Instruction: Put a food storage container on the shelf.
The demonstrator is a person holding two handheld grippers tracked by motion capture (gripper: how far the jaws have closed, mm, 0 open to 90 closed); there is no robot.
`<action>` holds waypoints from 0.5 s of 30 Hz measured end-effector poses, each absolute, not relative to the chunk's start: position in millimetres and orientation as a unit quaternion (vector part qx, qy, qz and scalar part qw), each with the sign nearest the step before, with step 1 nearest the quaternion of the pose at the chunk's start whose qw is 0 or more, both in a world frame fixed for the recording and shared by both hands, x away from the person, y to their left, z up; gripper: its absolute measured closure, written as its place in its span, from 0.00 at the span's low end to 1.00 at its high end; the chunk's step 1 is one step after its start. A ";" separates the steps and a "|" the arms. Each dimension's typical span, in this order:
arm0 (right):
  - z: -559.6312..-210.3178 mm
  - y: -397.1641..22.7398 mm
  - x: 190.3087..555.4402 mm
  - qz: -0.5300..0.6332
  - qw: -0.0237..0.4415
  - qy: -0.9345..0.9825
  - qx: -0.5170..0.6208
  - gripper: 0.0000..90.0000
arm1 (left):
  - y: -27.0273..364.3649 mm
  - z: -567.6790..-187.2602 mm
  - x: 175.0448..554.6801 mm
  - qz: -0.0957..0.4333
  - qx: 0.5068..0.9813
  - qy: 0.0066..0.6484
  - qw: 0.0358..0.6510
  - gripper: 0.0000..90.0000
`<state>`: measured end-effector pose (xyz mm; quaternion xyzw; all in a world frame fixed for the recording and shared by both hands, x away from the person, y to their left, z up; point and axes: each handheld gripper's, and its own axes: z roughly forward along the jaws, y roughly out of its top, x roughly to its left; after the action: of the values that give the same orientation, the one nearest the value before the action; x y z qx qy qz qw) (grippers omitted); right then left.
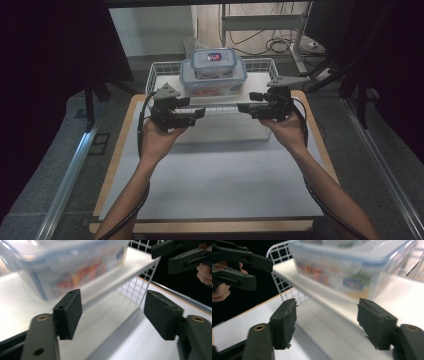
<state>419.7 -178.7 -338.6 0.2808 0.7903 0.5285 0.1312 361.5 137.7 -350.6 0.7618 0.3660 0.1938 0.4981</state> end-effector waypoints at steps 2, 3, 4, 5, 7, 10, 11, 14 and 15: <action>-344.2 -180.1 414.0 0.527 0.127 0.793 0.278 0.30 | 138.3 -358.4 356.3 0.192 0.763 0.365 0.498 0.30; -346.8 -181.0 411.2 0.527 0.126 0.794 0.277 0.28 | 138.9 -361.9 353.9 0.190 0.763 0.364 0.498 0.29; -349.5 -181.6 408.6 0.527 0.125 0.794 0.276 0.26 | 139.3 -365.3 351.8 0.188 0.764 0.362 0.499 0.28; -352.0 -182.3 405.9 0.527 0.123 0.795 0.275 0.24 | 139.6 -368.5 349.7 0.186 0.766 0.362 0.498 0.27; -356.8 -183.8 400.6 0.523 0.124 0.797 0.273 0.22 | 140.4 -374.6 345.6 0.182 0.767 0.363 0.497 0.24; -363.4 -185.8 392.9 0.517 0.129 0.802 0.271 0.19 | 141.0 -382.4 340.0 0.176 0.767 0.364 0.498 0.22; -364.9 -186.3 391.2 0.515 0.130 0.803 0.270 0.18 | 141.3 -385.6 337.4 0.175 0.768 0.365 0.497 0.21; -370.8 -188.8 384.0 0.512 0.129 0.806 0.270 0.16 | 141.8 -393.0 330.9 0.171 0.769 0.367 0.495 0.18; -372.5 -189.4 381.7 0.512 0.130 0.805 0.271 0.15 | 142.0 -395.1 328.4 0.171 0.769 0.368 0.494 0.17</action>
<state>381.7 -189.4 -372.5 0.2710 0.8045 0.5122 0.1300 328.4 142.0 -395.1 0.7693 0.3681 0.1709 0.4935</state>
